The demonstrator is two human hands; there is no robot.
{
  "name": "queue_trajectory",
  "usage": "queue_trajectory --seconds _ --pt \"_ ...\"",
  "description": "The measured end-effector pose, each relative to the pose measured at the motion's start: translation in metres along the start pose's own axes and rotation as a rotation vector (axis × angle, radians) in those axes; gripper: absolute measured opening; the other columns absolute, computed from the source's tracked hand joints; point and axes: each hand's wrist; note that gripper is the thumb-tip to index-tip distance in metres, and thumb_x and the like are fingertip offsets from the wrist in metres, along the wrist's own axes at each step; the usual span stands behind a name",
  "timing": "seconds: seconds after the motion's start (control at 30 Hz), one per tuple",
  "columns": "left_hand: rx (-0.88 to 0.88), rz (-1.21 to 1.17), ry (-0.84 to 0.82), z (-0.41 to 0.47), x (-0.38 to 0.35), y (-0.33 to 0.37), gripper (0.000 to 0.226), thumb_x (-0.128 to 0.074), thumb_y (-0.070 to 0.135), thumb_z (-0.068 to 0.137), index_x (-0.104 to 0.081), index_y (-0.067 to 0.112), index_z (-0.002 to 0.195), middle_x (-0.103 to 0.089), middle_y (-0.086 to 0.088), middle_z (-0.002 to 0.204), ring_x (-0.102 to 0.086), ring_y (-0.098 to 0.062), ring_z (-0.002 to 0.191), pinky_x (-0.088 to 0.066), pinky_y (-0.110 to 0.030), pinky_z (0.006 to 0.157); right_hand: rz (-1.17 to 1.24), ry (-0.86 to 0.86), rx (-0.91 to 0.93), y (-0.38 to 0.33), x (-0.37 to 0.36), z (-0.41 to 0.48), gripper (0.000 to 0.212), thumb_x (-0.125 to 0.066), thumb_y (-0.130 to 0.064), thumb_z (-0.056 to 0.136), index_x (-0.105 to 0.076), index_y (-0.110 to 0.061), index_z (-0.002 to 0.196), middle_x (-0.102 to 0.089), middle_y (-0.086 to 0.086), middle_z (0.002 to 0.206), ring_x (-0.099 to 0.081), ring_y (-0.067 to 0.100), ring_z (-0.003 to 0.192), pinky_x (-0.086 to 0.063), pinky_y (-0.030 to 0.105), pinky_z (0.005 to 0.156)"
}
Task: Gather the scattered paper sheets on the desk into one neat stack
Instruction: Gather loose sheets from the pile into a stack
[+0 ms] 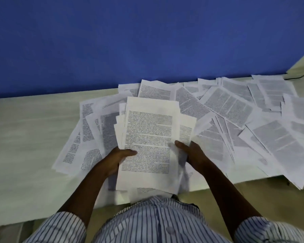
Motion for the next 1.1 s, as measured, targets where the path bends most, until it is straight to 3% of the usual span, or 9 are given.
queue_trajectory --seconds 0.07,0.2,0.33,0.5,0.67,0.77,0.93,1.03,1.1 --pt "-0.012 0.069 -0.019 0.0 -0.014 0.005 0.036 -0.073 0.009 0.087 -0.068 0.01 0.122 -0.072 -0.006 0.121 -0.067 -0.023 0.113 -0.049 -0.037 0.102 -0.041 -0.119 0.003 -0.009 -0.007 0.006 0.045 -0.072 -0.018 0.09 -0.061 -0.013 0.133 -0.069 0.004 0.127 -0.067 0.023 0.116 -0.053 0.042 0.099" --pt "-0.04 0.038 0.147 0.005 -0.033 0.012 0.037 -0.072 -0.001 0.085 -0.067 0.006 0.121 -0.069 -0.015 0.124 -0.068 -0.028 0.109 -0.051 -0.043 0.101 -0.059 -0.039 0.051 -0.019 -0.007 0.022 0.041 -0.077 -0.008 0.083 -0.067 -0.014 0.123 -0.073 0.001 0.119 -0.067 0.023 0.115 -0.052 0.039 0.101" --pt "-0.115 -0.091 0.114 -0.003 -0.036 0.031 0.044 -0.066 -0.009 0.084 -0.063 0.003 0.127 -0.07 -0.014 0.121 -0.068 -0.033 0.111 -0.055 -0.041 0.093 0.06 -0.082 0.092 -0.033 0.004 0.034 0.043 -0.078 -0.01 0.083 -0.067 -0.014 0.125 -0.07 0.005 0.126 -0.065 0.025 0.12 -0.047 0.042 0.105" --pt "-0.249 0.169 0.301 -0.006 -0.06 0.06 0.041 -0.077 0.013 0.085 -0.065 0.022 0.123 -0.07 0.004 0.121 -0.067 -0.013 0.107 -0.049 -0.031 0.099 -0.046 -0.169 0.175 -0.07 -0.024 0.039 0.043 -0.078 -0.013 0.083 -0.067 -0.02 0.124 -0.072 -0.002 0.121 -0.068 0.014 0.112 -0.054 0.03 0.096" --pt "-0.394 0.047 0.5 -0.011 -0.059 0.091 0.038 -0.076 0.012 0.085 -0.066 0.024 0.12 -0.07 0.004 0.12 -0.067 -0.014 0.106 -0.05 -0.038 0.1 -0.105 -0.052 0.245 -0.1 -0.018 0.046 0.034 -0.081 -0.027 0.081 -0.072 -0.02 0.114 -0.075 -0.004 0.112 -0.07 0.018 0.108 -0.057 0.029 0.09" --pt "-0.515 -0.085 0.532 -0.021 -0.063 0.113 0.041 -0.073 0.007 0.087 -0.064 0.023 0.123 -0.07 0.003 0.121 -0.066 -0.019 0.112 -0.051 -0.041 0.1 -0.184 0.155 0.211 -0.107 -0.01 0.052 0.052 -0.077 -0.041 0.082 -0.063 -0.016 0.125 -0.066 -0.004 0.118 -0.063 0.021 0.107 -0.052 0.026 0.083" --pt "-0.67 -0.259 0.475 -0.031 -0.09 0.146 0.059 -0.079 0.013 0.081 -0.057 0.015 0.135 -0.068 -0.003 0.128 -0.065 -0.023 0.118 -0.052 -0.042 0.099 0.466 -0.06 -0.028 -0.096 -0.023 0.051 0.032 -0.061 -0.053 0.091 -0.071 -0.03 0.112 -0.068 0.011 0.124 -0.064 0.031 0.111 -0.054 0.051 0.093" --pt "-0.708 -0.303 0.458 -0.033 -0.101 0.151 0.061 -0.08 0.016 0.079 -0.057 0.019 0.136 -0.069 -0.001 0.128 -0.066 -0.022 0.116 -0.054 -0.042 0.095 0.73 -0.225 -0.061 -0.094 -0.031 0.057 0.072 -0.068 -0.071 0.077 -0.06 -0.028 0.134 -0.063 0.011 0.135 -0.057 0.034 0.127 -0.039 0.058 0.111" --pt "-0.723 -0.273 0.514 -0.033 -0.107 0.15 0.06 -0.08 0.018 0.079 -0.058 0.022 0.134 -0.069 0.002 0.128 -0.066 -0.021 0.116 -0.054 -0.045 0.095 0.765 -0.288 -0.04 -0.101 -0.036 0.06 0.079 -0.069 -0.071 0.074 -0.056 -0.028 0.139 -0.061 0.008 0.139 -0.054 0.033 0.131 -0.036 0.056 0.115"
Point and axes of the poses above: each hand's wrist, its own z-axis towards the middle knuckle, its own x-axis out of the back of the hand, y = z × x
